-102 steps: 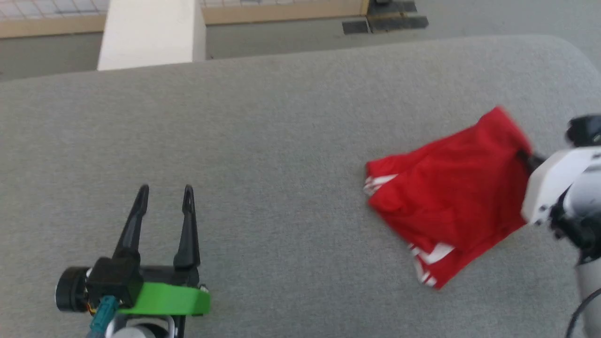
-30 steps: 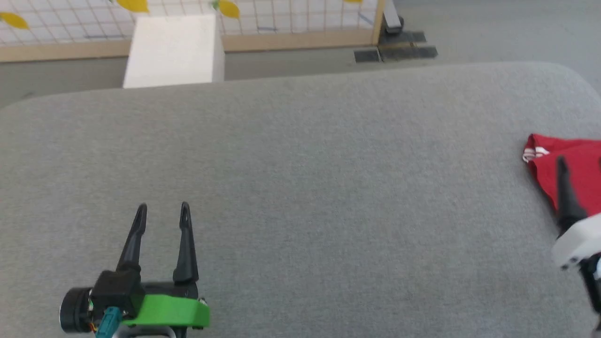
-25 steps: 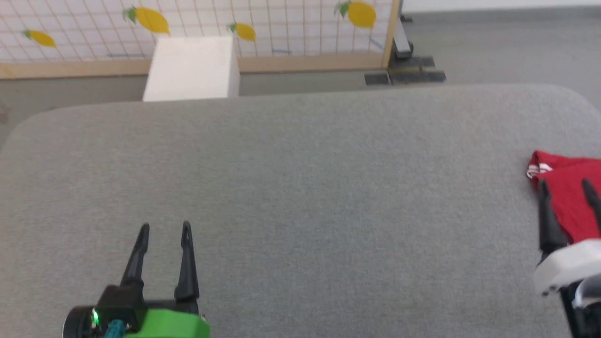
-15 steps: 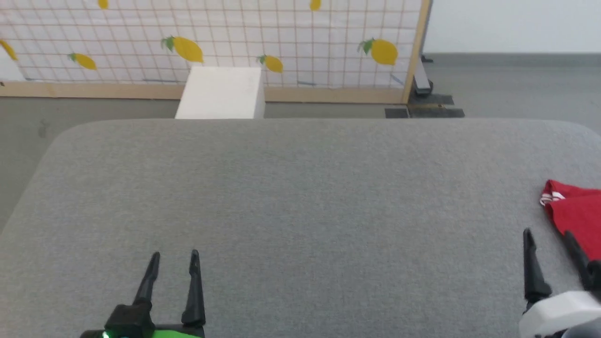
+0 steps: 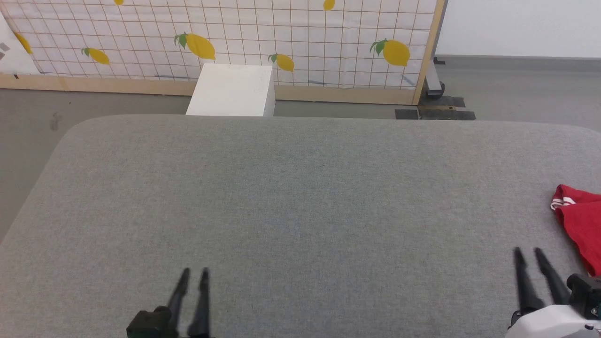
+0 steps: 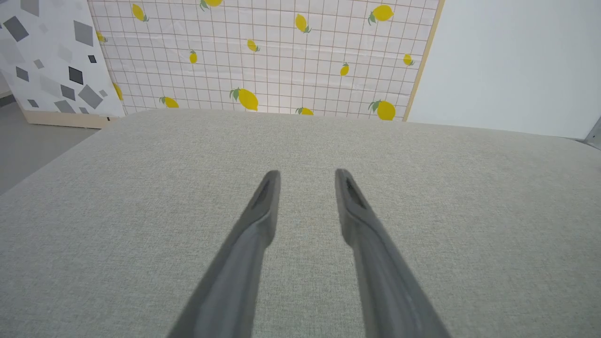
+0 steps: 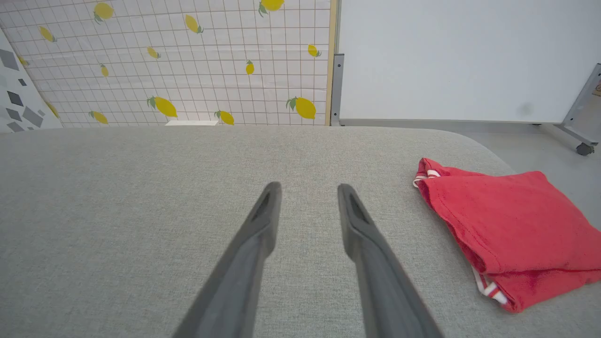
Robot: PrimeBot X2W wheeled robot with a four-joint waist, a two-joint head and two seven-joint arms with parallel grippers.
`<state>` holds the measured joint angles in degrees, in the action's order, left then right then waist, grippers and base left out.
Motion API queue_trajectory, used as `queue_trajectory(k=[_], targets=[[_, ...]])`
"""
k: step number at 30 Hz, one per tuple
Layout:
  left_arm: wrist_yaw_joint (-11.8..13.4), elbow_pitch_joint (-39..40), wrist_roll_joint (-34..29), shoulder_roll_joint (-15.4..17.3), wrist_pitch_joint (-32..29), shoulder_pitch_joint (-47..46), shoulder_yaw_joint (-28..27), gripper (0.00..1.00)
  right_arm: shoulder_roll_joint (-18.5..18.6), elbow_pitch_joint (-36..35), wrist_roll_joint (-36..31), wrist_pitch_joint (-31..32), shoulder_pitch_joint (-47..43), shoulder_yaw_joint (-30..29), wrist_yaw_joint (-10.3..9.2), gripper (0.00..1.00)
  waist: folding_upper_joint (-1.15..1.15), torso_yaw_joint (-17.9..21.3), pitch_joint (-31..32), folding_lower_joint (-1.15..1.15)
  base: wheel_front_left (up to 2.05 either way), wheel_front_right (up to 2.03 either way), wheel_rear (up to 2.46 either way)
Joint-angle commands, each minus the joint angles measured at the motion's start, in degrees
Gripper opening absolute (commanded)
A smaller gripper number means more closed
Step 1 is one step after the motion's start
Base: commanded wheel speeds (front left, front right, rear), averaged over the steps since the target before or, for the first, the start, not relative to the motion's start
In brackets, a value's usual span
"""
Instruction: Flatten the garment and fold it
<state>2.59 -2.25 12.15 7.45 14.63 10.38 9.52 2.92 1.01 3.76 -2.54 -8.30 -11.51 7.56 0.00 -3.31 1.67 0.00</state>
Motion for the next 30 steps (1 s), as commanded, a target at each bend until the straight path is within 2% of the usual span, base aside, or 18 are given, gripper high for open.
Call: queue_trajectory(k=[1,30], targets=[[0.00,-0.01,0.00,0.00,0.00,0.01,0.02,0.00,0.00,0.00,0.00,0.01,0.00,0.00,0.00,0.00,0.00,0.00,0.00,0.00,0.00,0.00,0.00],[-0.56,0.49,-2.65,-1.00,-3.19,-2.26,-2.02,0.00,-0.01,-0.22,-0.82,0.56,1.81,2.52,-0.02,0.00,0.00,0.72,-0.37,0.00,0.00,0.00,0.00]])
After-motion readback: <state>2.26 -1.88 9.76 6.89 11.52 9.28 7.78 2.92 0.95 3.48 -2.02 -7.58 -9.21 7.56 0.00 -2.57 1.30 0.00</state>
